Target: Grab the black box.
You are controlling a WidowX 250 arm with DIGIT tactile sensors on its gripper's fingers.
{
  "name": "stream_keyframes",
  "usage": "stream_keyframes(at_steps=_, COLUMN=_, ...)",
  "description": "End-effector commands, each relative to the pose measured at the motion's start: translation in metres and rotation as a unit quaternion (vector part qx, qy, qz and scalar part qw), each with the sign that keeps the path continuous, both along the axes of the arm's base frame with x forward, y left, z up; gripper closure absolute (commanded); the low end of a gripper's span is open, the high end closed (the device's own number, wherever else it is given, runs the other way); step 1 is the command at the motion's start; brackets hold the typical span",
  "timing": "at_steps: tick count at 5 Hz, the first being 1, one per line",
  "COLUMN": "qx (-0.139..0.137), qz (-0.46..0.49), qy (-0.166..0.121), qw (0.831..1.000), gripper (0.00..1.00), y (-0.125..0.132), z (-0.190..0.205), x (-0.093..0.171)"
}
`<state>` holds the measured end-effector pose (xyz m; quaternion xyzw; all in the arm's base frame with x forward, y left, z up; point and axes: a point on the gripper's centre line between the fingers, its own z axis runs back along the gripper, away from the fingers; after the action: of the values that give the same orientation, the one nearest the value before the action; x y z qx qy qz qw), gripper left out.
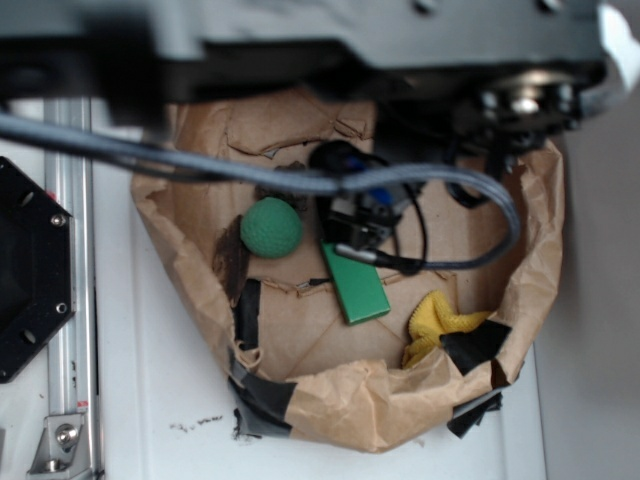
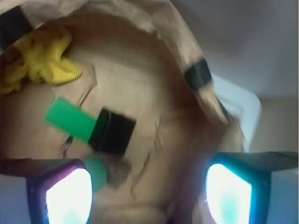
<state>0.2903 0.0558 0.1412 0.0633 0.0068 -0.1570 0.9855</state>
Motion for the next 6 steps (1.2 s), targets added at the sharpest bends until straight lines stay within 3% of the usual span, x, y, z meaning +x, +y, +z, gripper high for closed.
stream_keyframes(at_steps=1, qx=-0.077, qz=0.128, qy=0.042, qw=0.988, gripper=0.00, y=-0.008, z=-0.028, x=-0.024)
stream_keyframes(at_steps=3, qx=-0.077, qz=0.128, qy=0.042, qw=0.988, gripper=0.00, y=-0.008, z=-0.028, x=-0.024)
stream_keyframes(at_steps=4, qx=-0.128, qz=0.183, qy=-0.044, qw=0.974, gripper=0.00, y=0.019, z=-0.078, x=-0.033)
stream_keyframes(at_steps=5, qx=-0.119, qz=0.190, qy=-0.083, qw=0.971, gripper=0.00, y=0.024, z=-0.103, x=-0.034)
stream_keyframes(at_steps=6, qx=-0.162, qz=0.204, qy=-0.086, qw=0.962, gripper=0.00, y=0.027, z=-0.116, x=-0.030)
